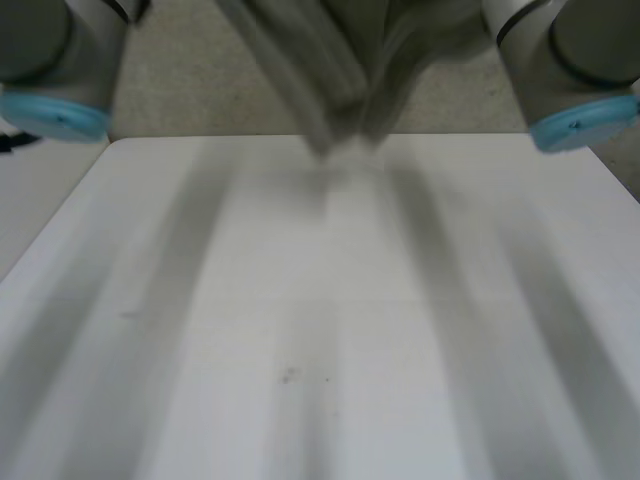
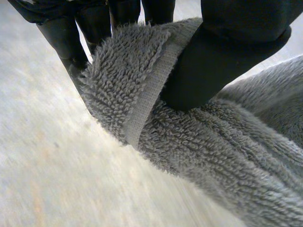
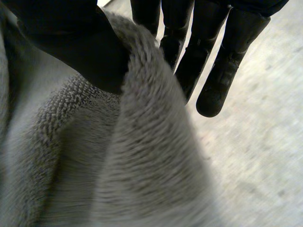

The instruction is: Fold the towel.

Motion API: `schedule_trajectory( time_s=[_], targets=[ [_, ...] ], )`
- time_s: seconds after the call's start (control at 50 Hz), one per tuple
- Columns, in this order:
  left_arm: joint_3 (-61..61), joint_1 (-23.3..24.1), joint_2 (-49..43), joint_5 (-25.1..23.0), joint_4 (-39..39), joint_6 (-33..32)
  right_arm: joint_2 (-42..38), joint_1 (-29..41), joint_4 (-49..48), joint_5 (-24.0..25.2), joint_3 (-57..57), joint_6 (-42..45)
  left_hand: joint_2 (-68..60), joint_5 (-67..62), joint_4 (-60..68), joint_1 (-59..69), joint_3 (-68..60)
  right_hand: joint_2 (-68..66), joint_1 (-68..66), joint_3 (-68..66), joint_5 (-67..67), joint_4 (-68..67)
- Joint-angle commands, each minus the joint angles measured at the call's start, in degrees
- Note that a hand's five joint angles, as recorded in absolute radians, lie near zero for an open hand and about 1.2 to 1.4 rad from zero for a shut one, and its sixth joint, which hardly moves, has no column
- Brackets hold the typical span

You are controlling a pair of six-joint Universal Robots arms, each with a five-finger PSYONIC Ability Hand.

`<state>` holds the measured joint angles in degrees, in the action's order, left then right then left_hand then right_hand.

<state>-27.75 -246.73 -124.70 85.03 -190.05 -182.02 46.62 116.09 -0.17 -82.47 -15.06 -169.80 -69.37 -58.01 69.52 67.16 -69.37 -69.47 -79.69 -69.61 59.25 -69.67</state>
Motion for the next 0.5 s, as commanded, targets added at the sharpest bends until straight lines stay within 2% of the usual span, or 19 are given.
schedule_trajectory(
  time_s=[0.02, 0.1, 0.12, 0.16, 0.22, 0.26, 0.28, 0.32, 0.38, 0.42, 0.44, 0.48, 0.5],
  targets=[
    [-4.95, -2.62, 2.88, -1.18, 1.61, 10.19, 2.33, 0.19, 4.91, 0.47, -5.15, -0.18, -10.63, -11.99, 10.48, 12.84, -10.63, -10.53, -0.31, -10.39, 10.75, -10.33],
    [-18.96, -4.89, 4.64, -3.72, 2.93, 10.72, 4.35, 0.19, 8.77, 4.15, -15.49, 0.52, -10.63, -11.99, 10.48, 12.84, -10.63, -10.53, -0.31, -10.39, 10.75, -10.33],
    [-19.01, -4.90, 4.64, -3.73, 2.93, 10.72, 4.35, 0.19, 8.78, 4.16, -15.53, 0.52, -10.63, -11.99, 10.48, 12.84, -10.63, -10.53, -0.31, -10.39, 10.75, -10.33],
    [-28.19, -5.87, 4.64, -7.49, 2.76, 10.63, 4.36, 0.19, 10.53, 6.35, -21.47, 1.40, -10.63, -11.99, 10.48, 12.84, -10.63, -10.53, -0.31, -10.39, 10.75, -10.33],
    [-32.37, -6.31, 4.47, -9.71, 2.40, 10.54, 4.09, 0.28, 12.03, 6.89, -24.58, 2.37, -10.63, -11.99, 10.48, 12.84, -10.63, -10.53, -0.31, -10.39, 10.75, -10.33],
    [-39.63, -7.53, 3.85, -13.65, 1.71, 9.84, 3.04, 0.28, 15.36, 7.59, -30.26, 5.25, -10.63, -11.99, 10.48, 12.84, -10.63, -10.53, -0.31, -10.39, 10.75, -10.33],
    [-39.67, -7.54, 3.85, -13.66, 1.70, 9.84, 3.04, 0.28, 15.37, 7.59, -30.29, 5.27, -10.63, -11.99, 10.48, 12.84, -10.63, -10.53, -0.31, -10.39, 10.75, -10.33],
    [-45.61, -8.76, 2.54, -16.38, 1.53, 6.52, 0.59, 0.28, 17.39, 7.68, -35.10, 8.86, -10.63, -11.99, 10.48, 12.84, -10.63, -10.53, -0.31, -10.39, 10.75, -10.33],
    [-48.19, -9.30, 2.27, -17.09, 1.61, 3.77, -0.48, 0.28, 17.75, 7.50, -37.06, 10.28, -10.63, -11.99, 10.48, 12.84, -10.63, -10.53, -0.31, -10.39, 10.75, -10.33],
    [-52.83, -10.52, 2.36, -17.79, 1.96, -3.31, -1.44, 0.28, 17.40, 7.76, -40.82, 10.81, -8.99, -10.35, 8.83, 11.20, -8.99, -10.53, -0.31, -10.39, 10.75, -10.33],
    [-52.85, -10.53, 2.36, -17.79, 1.97, -3.35, -1.45, 0.28, 17.40, 7.77, -40.84, 10.81, -8.97, -10.33, 8.82, 11.18, -8.97, -10.53, -0.31, -10.39, 10.75, -10.33],
    [-56.87, -11.05, 3.32, -17.79, 2.66, -10.34, -1.45, 0.10, 16.78, 7.68, -43.38, 10.72, 3.57, 2.21, -3.73, -1.36, 3.57, -10.53, -0.31, -10.39, 10.75, -10.33],
    [-56.89, -11.05, 3.32, -17.79, 2.67, -10.38, -1.45, 0.10, 16.78, 7.68, -43.39, 10.72, 3.64, 2.28, -3.80, -1.44, 3.65, -10.53, -0.31, -10.39, 10.75, -10.33]
  ],
)
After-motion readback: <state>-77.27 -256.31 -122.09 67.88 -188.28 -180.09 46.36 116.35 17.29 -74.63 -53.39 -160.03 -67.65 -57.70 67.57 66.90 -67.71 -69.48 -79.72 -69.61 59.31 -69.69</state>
